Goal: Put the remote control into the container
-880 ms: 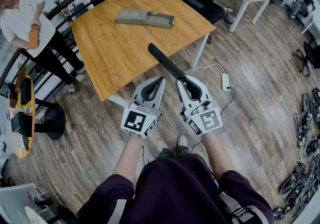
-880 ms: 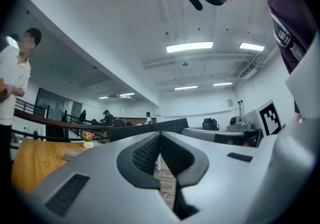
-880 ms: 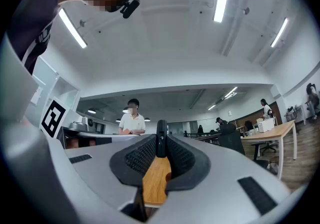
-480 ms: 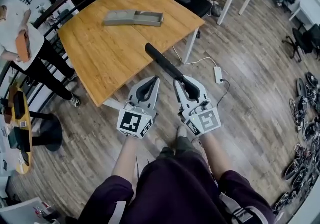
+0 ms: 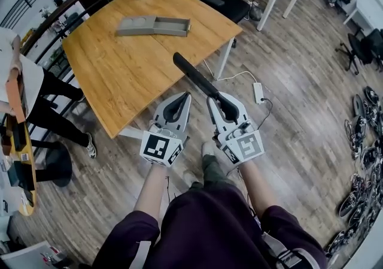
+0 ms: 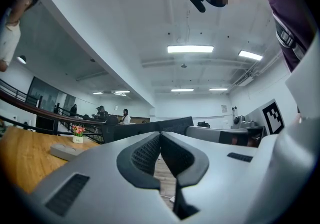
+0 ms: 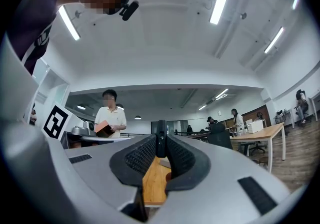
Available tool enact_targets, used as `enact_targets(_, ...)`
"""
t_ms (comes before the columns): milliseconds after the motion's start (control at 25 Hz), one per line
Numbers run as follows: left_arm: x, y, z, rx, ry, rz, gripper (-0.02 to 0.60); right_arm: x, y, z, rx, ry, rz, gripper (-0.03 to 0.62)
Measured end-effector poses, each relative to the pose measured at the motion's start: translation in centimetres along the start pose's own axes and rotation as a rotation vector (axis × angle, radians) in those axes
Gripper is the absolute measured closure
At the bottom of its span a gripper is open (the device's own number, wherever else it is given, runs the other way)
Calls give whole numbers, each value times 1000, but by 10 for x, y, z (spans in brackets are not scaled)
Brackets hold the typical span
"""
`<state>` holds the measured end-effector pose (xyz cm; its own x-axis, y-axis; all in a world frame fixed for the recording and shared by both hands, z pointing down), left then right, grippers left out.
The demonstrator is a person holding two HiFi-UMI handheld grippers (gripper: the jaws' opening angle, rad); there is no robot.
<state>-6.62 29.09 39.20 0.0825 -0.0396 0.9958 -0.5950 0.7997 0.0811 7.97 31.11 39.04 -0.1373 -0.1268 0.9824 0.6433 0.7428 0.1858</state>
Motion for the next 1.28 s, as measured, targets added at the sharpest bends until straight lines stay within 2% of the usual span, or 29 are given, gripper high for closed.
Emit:
enact_targets(560, 25, -120, 30, -25, -27, 22, 569, 34, -59, -111, -45, -35, -12, 516)
enact_targets(840, 18, -177, 38, -47, -29, 47, 569, 27, -86, -167, -70, -55, -2, 516)
enact_targets(1280, 1, -210, 50, -89, -52, 59, 569, 16, -112, -203, -102, -79, -14, 516)
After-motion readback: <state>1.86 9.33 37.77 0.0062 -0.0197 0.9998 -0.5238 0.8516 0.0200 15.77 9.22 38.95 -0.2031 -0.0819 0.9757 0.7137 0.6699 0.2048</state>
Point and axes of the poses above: the fingertips, and each gripper's own axes: y backward along the fingers, z to its left, x out of its underside, the point moved 7 cm from there along y, backward along the fingers, and after that the axes turned 7 degrees about -x, right-handed, at the moved point
